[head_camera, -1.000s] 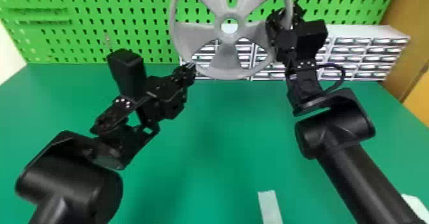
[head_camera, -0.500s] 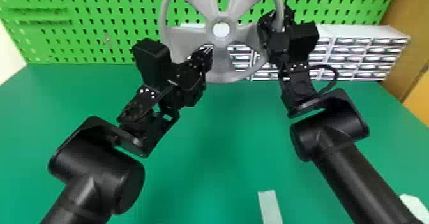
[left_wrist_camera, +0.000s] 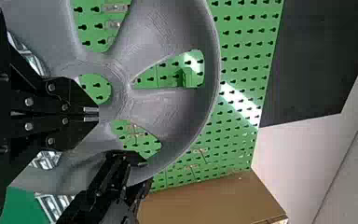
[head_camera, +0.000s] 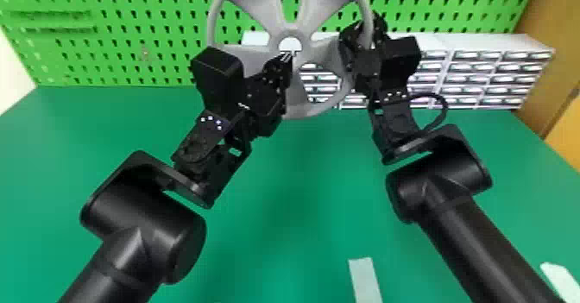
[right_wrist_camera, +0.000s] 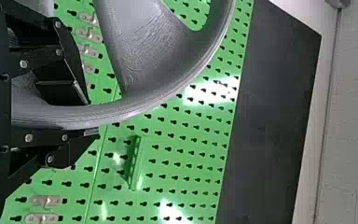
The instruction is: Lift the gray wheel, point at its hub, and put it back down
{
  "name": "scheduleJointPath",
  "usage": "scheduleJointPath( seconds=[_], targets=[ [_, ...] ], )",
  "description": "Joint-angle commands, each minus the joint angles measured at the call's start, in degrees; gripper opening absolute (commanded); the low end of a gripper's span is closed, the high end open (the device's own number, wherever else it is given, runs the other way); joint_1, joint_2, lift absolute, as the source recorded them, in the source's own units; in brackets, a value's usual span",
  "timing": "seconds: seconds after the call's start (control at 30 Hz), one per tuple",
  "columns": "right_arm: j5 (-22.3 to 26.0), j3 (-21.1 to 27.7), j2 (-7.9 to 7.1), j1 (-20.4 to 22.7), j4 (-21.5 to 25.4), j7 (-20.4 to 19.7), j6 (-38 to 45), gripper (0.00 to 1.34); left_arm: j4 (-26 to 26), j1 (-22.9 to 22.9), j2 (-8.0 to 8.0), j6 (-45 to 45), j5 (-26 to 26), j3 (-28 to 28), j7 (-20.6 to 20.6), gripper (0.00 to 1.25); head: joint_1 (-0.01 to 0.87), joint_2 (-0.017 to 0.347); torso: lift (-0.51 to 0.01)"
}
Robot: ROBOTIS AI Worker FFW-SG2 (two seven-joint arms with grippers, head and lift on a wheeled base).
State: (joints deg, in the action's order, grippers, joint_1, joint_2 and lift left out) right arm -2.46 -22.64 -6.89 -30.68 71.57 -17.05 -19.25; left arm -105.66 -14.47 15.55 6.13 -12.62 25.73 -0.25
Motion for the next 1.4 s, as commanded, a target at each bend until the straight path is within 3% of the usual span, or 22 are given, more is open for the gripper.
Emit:
scheduleJointPath(
  seconds=[0.0, 0.7, 1.37],
  targets=[
    [0.17, -0.39, -0.05, 0.35, 0.41, 0.0, -0.09, 0.01, 0.98, -0.38, 0.01, -0.77, 0.23, 0.46, 0.43, 0.02, 0.692, 0.048, -0.088],
    [0.79, -1.62, -0.23, 1.06, 1.46, 0.0, -0.09, 0.01, 5.02, -2.31, -0.08, -3.31, 2.34, 2.22, 5.18, 0.02, 0.692, 0.048, -0.088],
    [0.97, -1.88, -0.41, 1.59, 1.99, 0.0, -0.09, 0.01, 5.55, -2.05, -0.08, -4.19, 3.57, 1.6, 5.88, 0.02, 0.692, 0.048, -0.088]
  ],
)
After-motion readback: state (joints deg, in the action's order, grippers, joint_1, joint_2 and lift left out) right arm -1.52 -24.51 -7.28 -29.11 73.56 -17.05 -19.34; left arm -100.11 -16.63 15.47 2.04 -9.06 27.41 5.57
